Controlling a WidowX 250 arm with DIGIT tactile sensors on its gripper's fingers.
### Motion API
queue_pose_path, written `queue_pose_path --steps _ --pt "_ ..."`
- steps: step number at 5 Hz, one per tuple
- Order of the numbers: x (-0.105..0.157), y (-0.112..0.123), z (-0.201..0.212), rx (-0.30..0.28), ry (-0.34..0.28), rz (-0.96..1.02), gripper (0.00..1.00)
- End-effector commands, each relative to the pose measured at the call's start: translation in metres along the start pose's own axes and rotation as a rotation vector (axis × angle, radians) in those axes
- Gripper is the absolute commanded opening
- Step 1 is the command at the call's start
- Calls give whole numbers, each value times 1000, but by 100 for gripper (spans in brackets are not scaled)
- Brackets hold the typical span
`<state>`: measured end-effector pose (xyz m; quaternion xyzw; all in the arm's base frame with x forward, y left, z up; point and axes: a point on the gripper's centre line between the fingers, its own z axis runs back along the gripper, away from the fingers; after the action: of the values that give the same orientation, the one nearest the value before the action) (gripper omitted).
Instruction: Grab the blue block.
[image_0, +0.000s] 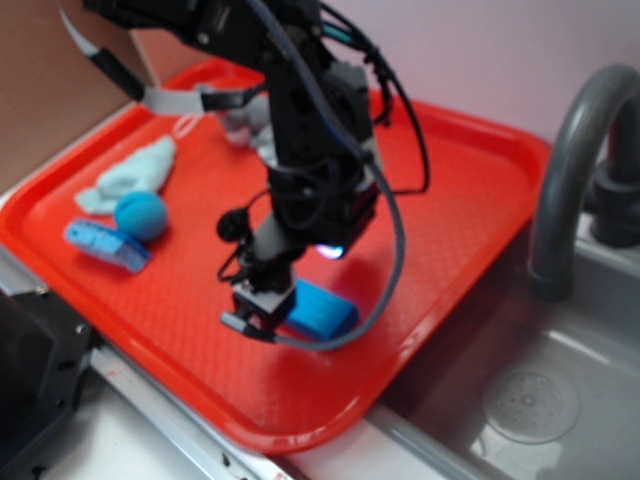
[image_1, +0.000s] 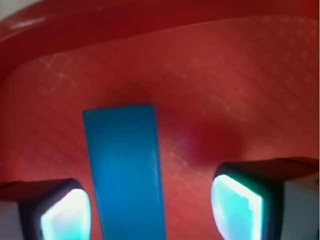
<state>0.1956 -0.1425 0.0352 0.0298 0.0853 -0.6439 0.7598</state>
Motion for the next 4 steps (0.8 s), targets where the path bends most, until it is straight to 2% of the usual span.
queue_pose_path --steps 1,2,3,4 --pt "9 -22 -18 87 151 -48 100" --pt "11 -24 -22 96 201 -30 0" --pt "14 -26 -22 98 198 -34 0" --pt "-1 -22 1 102 159 150 0"
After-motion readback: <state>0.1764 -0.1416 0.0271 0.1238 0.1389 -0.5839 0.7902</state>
